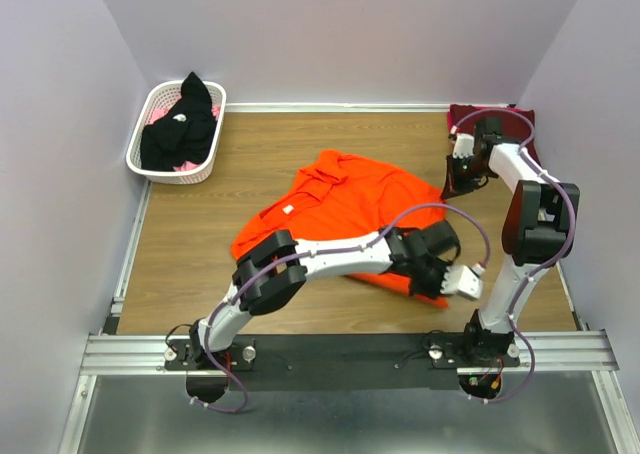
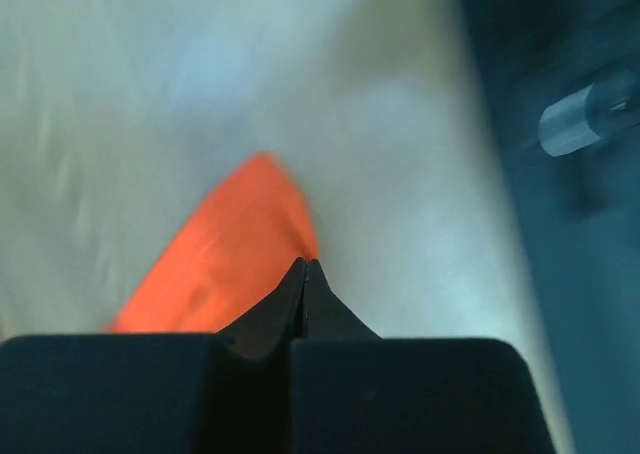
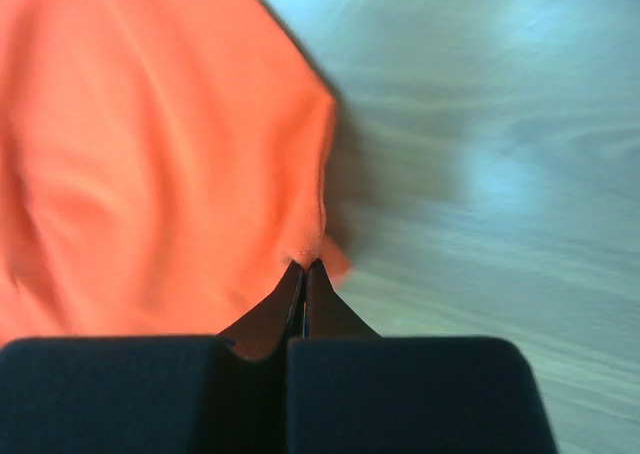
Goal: Fold and stack the t-shirts
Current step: Flatten out the tshirt
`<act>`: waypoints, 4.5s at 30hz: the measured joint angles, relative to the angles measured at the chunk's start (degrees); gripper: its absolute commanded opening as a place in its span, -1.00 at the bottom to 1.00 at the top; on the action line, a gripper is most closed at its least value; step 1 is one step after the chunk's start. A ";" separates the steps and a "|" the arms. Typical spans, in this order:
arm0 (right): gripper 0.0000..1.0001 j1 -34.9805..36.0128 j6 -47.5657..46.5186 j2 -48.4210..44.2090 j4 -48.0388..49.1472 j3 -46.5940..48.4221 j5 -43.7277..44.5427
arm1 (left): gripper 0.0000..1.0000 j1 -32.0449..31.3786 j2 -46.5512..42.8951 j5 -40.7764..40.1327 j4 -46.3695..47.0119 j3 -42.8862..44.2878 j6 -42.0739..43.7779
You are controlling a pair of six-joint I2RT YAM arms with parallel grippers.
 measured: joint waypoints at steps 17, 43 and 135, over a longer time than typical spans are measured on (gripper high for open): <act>-0.99 -1.62 -4.17 1.86 -0.63 5.09 2.01 | 0.43 31.58 -22.12 4.66 5.79 -9.27 -5.35; -0.99 -1.60 -6.69 1.86 -3.72 3.82 1.95 | 0.26 34.32 -13.55 -2.56 6.12 -19.52 -4.20; -0.99 -1.62 -17.00 -3.30 -10.21 -1.36 1.57 | 0.73 63.73 -21.94 -4.09 -0.74 -15.61 6.75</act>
